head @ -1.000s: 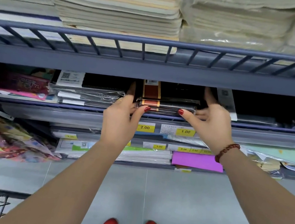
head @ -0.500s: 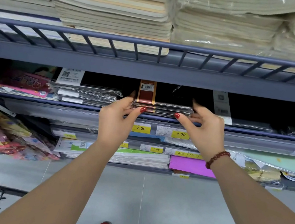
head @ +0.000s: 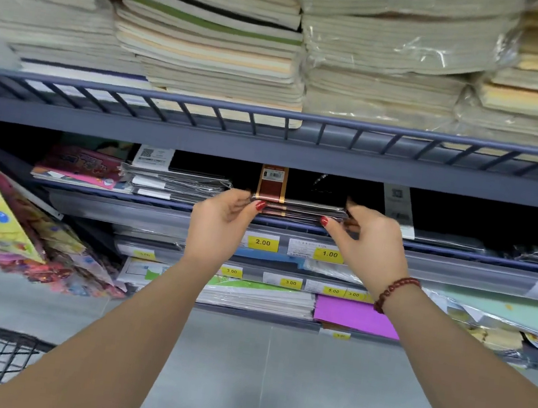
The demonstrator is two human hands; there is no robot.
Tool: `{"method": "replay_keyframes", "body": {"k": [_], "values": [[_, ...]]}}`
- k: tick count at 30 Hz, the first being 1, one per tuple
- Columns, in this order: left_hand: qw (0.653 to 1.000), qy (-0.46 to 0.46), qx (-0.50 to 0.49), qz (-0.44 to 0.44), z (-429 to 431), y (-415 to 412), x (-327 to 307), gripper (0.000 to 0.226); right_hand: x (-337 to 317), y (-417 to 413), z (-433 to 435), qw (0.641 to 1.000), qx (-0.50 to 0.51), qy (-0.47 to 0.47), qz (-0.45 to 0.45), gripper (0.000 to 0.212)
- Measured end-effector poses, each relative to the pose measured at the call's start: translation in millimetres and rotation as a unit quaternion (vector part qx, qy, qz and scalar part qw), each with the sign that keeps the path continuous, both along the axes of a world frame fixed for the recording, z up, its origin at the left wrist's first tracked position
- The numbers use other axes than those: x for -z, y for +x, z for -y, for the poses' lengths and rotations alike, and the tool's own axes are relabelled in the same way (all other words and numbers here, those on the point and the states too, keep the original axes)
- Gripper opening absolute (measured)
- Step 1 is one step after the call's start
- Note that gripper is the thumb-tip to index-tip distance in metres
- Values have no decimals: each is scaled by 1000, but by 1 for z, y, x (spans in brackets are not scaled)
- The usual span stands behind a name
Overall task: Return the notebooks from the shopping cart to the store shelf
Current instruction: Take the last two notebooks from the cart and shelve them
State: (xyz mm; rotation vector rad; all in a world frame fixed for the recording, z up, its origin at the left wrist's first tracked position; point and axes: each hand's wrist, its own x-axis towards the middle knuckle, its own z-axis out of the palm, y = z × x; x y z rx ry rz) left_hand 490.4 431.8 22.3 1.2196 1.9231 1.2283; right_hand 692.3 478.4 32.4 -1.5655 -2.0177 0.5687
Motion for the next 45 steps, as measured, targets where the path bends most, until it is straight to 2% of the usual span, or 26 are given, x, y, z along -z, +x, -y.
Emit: {"method": "replay_keyframes", "body": {"k": [3, 7, 10, 14, 19, 24, 26, 29, 31, 35, 39, 45], "values": [[997, -31, 60, -24, 19, -15, -7, 33, -16, 5, 9, 993, -22, 3, 114, 57], [986, -73, 80, -126, 46, -57, -25, 21, -37, -5, 26, 969, -56, 99, 218, 45], [970, -108, 64, -209, 58, -98, -44, 22, -52, -32, 36, 960, -104, 123, 230, 39], [953, -126, 42, -271, 63, -144, -59, 37, -57, -82, 51, 971, -146, 48, 182, 51], [955, -118, 78, -263, 48, -170, -53, 61, -37, -134, 50, 994, -76, -77, 9, 68], [974, -109, 96, -172, 28, -176, -35, 41, -20, -169, 44, 987, 13, -140, -74, 71], [980, -112, 87, -143, 22, -177, -29, 30, -15, -177, 39, 988, 44, -137, -62, 69], [980, -95, 73, -161, 15, -174, -23, 46, -6, -185, 35, 988, 72, -125, -49, 44], [982, -70, 52, -171, 13, -173, -22, 52, 2, -188, 34, 988, 83, -105, -77, 43], [985, -46, 43, -161, 13, -176, -17, 53, 8, -189, 38, 992, 80, -65, -70, 48], [987, -8, 54, -152, 13, -180, -14, 55, 8, -183, 38, 996, 64, -51, -38, 27], [987, 0, 46, -152, 8, -186, -11, 61, 9, -181, 33, 999, 48, 16, 6, 44]]}}
